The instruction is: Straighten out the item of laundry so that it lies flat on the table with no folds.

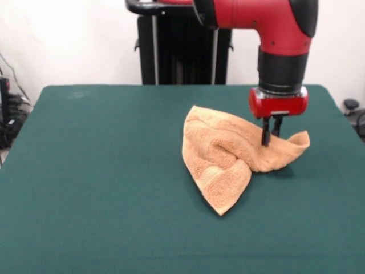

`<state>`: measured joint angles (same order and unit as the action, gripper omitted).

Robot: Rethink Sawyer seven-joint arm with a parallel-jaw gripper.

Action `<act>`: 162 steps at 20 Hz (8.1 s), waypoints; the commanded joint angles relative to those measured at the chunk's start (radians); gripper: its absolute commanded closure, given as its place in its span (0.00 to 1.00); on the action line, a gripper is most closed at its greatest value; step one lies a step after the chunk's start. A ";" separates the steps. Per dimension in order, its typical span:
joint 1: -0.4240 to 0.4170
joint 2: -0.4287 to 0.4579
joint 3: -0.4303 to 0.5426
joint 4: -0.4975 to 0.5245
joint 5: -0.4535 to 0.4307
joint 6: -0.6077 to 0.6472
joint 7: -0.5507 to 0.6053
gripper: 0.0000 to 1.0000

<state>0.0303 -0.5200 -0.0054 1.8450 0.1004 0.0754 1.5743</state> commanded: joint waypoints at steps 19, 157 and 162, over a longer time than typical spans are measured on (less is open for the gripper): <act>-0.241 -0.227 0.029 0.348 -0.014 0.192 0.103 1.00; -0.090 -0.155 0.117 0.223 -0.066 0.293 0.216 1.00; 0.009 -0.173 0.026 0.230 -0.035 0.252 0.324 1.00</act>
<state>-0.0570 -0.7234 0.0104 1.9886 0.0048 0.4060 1.5745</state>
